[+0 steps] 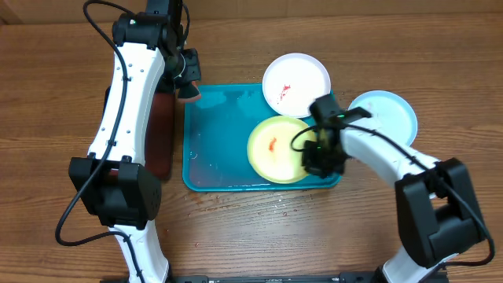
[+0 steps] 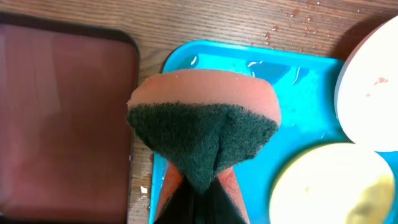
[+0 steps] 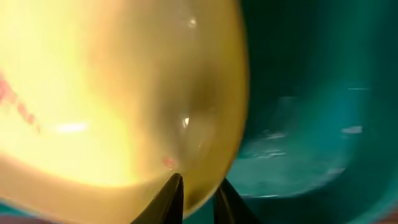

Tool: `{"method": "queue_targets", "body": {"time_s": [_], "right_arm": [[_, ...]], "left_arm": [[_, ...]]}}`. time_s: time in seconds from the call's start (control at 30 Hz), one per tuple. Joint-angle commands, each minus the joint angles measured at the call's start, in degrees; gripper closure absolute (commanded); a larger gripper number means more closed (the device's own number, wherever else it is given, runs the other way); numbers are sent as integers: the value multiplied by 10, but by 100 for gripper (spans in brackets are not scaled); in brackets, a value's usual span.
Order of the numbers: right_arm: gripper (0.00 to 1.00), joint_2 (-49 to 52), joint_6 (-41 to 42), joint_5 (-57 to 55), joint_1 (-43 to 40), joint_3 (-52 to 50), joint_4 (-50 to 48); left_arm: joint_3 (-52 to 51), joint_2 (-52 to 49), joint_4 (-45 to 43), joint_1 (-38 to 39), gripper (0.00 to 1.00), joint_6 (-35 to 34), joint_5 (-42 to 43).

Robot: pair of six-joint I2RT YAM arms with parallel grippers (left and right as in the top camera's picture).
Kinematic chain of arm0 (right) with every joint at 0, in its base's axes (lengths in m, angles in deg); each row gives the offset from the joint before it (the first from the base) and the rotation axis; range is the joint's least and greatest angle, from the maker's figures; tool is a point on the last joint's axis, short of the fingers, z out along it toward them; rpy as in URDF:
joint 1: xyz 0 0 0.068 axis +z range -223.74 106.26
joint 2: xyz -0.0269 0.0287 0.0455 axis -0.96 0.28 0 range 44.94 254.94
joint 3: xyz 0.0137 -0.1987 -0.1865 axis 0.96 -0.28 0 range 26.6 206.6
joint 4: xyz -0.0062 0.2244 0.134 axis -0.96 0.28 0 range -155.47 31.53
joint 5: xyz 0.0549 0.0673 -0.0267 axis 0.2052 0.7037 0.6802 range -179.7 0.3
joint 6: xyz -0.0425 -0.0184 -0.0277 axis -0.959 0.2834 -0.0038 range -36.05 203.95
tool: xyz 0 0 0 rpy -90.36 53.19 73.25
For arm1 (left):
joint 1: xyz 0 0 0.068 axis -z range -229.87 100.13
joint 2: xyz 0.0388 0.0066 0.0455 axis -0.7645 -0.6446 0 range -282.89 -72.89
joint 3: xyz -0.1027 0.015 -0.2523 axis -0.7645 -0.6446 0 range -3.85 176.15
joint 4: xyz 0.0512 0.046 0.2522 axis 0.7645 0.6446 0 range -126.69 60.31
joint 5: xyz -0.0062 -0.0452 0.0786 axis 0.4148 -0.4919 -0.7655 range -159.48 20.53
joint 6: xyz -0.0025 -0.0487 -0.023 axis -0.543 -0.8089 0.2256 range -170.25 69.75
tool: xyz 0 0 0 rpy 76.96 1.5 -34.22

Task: Clean dirty plates on tray and stack at the side
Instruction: 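Grasp the yellow plate rim with the right gripper and drag it left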

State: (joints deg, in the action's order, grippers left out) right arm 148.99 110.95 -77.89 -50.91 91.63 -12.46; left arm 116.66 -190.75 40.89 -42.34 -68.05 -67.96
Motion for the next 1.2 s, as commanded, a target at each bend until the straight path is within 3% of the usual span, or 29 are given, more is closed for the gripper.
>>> {"method": "queue_targets", "body": {"time_s": [0.0, 0.2, 0.43, 0.67, 0.77, 1.17], "right_arm": [[78, -4, 42, 18, 48, 46, -28], [70, 0, 103, 16, 96, 48, -118], [61, 1, 104, -8, 80, 49, -101], [60, 1, 49, -7, 10, 100, -16], [55, 1, 19, -8, -9, 117, 14], [54, 76, -17, -32, -3, 110, 0]], "left_arm": [[0, 9, 2, 5, 96, 13, 4], [0, 9, 2, 5, 96, 13, 4], [0, 9, 8, 5, 96, 13, 4], [0, 9, 8, 5, 96, 13, 4], [0, 9, 9, 5, 96, 14, 4], [0, 9, 8, 5, 96, 16, 2]]}}
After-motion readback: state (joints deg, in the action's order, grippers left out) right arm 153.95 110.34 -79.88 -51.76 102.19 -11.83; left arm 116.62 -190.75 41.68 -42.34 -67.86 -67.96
